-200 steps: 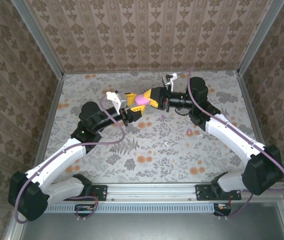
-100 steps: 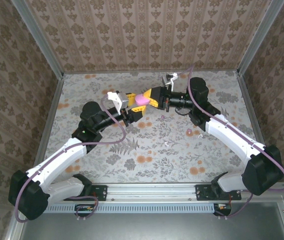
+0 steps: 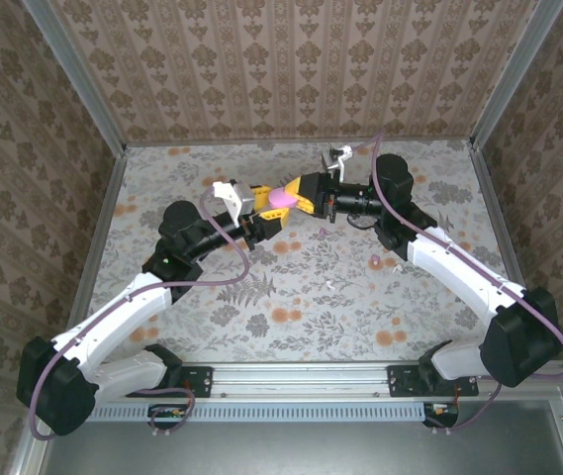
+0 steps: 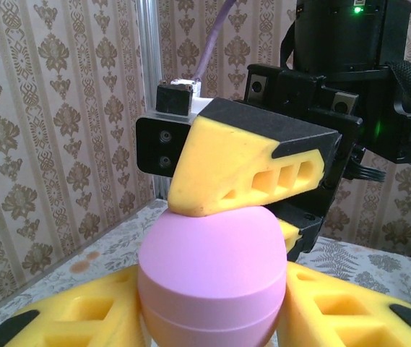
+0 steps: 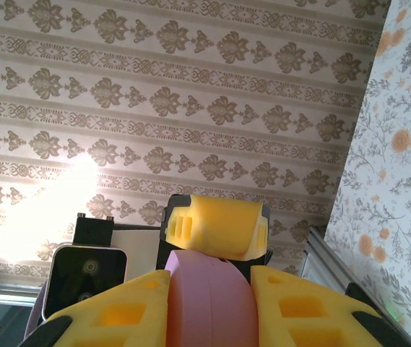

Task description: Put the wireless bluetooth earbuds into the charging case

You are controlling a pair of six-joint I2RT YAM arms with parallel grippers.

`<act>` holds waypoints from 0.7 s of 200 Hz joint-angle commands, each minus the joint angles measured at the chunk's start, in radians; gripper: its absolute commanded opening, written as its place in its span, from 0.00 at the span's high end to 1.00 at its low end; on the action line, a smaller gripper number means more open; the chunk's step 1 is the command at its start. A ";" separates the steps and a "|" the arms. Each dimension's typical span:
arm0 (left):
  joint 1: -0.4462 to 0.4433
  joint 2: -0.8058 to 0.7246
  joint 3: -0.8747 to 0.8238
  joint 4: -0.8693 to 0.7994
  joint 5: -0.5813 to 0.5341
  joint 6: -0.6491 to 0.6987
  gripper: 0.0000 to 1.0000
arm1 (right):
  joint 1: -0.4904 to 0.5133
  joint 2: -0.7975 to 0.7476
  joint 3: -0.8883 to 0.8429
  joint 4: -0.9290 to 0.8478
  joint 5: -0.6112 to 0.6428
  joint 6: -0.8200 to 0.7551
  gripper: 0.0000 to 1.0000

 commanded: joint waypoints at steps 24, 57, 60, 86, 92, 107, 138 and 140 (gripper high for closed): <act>-0.012 0.005 0.035 0.007 0.012 0.012 0.58 | 0.004 -0.030 -0.001 0.040 0.015 0.016 0.72; -0.013 0.008 0.038 0.002 0.018 0.014 0.59 | 0.003 -0.033 0.001 0.014 0.023 -0.003 0.70; -0.013 0.009 0.037 0.002 0.019 0.015 0.59 | 0.004 -0.033 0.001 0.012 0.023 -0.005 0.70; -0.013 0.007 0.034 0.008 0.016 0.011 0.59 | -0.005 -0.047 0.023 -0.098 0.039 -0.090 0.59; -0.012 0.007 0.034 0.010 0.014 0.011 0.59 | -0.010 -0.058 0.032 -0.151 0.050 -0.137 0.58; -0.013 0.003 0.033 0.012 0.012 0.009 0.59 | -0.020 -0.098 0.050 -0.293 0.099 -0.293 0.50; -0.013 0.002 0.029 0.012 0.015 0.009 0.59 | -0.024 -0.171 0.045 -0.417 0.134 -0.599 0.41; -0.013 0.003 0.030 0.012 0.014 0.009 0.59 | -0.025 -0.173 0.045 -0.418 0.130 -0.612 0.41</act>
